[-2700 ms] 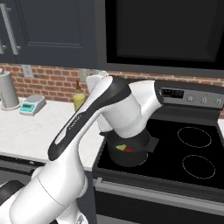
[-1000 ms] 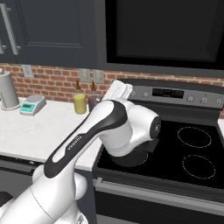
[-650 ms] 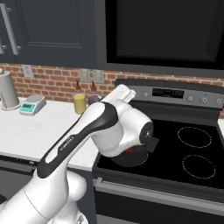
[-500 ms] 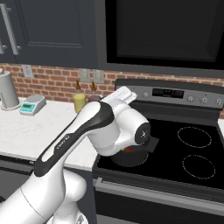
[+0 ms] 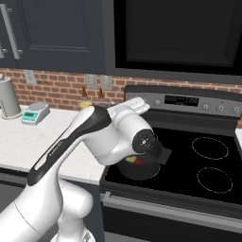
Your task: Put the lemon wedge and bell pepper in the pot. Retrieve the spatula and lightly stir the vegetables in the pot.
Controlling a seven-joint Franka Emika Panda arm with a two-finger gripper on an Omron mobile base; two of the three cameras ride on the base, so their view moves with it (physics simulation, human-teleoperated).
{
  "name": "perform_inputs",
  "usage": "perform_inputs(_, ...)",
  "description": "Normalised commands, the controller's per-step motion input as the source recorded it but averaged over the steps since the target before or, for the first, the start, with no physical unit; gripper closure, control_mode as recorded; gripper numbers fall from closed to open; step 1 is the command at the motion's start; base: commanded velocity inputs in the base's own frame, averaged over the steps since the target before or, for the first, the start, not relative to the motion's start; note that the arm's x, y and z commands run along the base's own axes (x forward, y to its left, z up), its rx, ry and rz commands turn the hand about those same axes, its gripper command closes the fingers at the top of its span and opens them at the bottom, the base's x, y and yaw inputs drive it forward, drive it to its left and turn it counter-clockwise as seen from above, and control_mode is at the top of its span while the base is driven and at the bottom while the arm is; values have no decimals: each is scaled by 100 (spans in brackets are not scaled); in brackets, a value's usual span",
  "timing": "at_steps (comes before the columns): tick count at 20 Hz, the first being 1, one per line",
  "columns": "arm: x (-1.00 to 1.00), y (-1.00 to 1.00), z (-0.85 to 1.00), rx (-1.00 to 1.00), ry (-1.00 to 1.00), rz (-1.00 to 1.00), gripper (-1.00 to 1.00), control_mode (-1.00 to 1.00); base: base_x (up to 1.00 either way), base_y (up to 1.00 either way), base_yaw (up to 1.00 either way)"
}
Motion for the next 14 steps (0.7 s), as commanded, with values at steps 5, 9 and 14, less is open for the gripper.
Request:
perform_inputs(5, 24, -19, -3, 8, 6, -12, 100, -100, 0, 0, 0)
perform_inputs(9, 32, -35, 0, 22, 8, -10, 100, -100, 0, 0, 0)
perform_inputs(14, 28, -34, 0, 18, 10, -11, 100, -100, 0, 0, 0)
